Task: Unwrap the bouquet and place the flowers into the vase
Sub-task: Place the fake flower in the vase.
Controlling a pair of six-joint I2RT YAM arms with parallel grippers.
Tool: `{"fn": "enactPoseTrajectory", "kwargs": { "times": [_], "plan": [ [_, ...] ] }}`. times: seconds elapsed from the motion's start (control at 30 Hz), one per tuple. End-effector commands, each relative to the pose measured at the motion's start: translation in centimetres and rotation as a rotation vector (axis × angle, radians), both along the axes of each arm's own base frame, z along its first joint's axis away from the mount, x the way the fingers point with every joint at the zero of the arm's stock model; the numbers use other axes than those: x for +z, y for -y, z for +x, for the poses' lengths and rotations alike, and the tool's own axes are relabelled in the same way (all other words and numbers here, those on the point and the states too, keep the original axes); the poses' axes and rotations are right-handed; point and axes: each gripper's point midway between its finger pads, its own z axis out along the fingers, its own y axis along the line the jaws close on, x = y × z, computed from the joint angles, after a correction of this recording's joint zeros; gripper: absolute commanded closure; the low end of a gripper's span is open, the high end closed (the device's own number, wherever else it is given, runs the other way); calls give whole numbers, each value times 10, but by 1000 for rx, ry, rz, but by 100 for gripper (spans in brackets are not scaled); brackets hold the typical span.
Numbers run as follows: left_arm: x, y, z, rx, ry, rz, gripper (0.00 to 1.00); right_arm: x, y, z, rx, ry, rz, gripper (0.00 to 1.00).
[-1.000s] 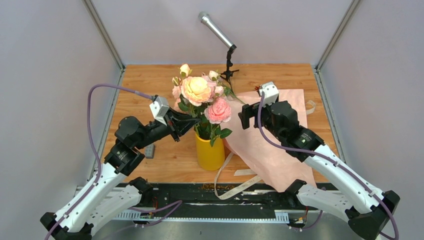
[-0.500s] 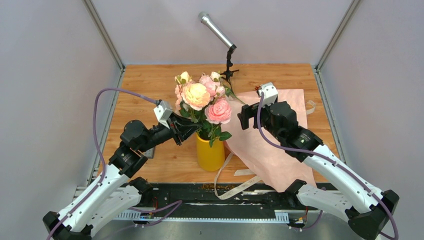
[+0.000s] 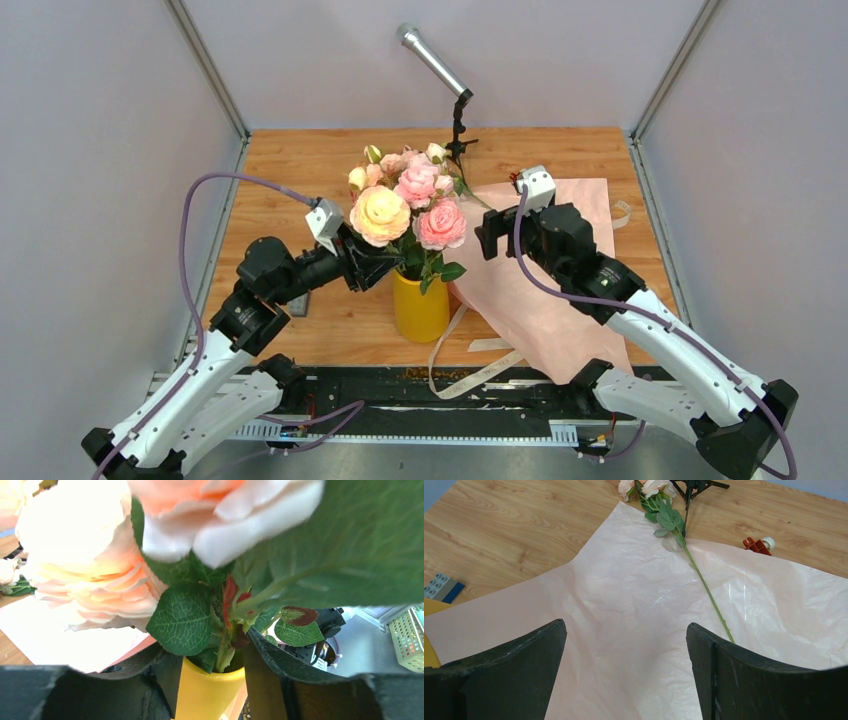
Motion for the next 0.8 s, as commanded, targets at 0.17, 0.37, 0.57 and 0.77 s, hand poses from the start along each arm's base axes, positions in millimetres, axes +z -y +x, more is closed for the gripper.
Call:
{"fn": "enactPoseTrajectory", "kwargs": {
  "times": [0.17, 0.37, 0.57, 0.77],
  "plan": [
    [27, -14, -14, 10, 34, 32, 33, 10, 0, -2, -1, 29, 51, 9],
    [25, -37, -10, 130, 36, 81, 13, 19, 3, -6, -1, 37, 57, 9],
    [25, -52, -17, 161, 31, 161, 4, 32, 8, -7, -6, 60, 58, 9],
    [11, -78, -6, 285, 20, 314, 2, 29, 10, -8, -14, 52, 52, 9]
  ]
}}
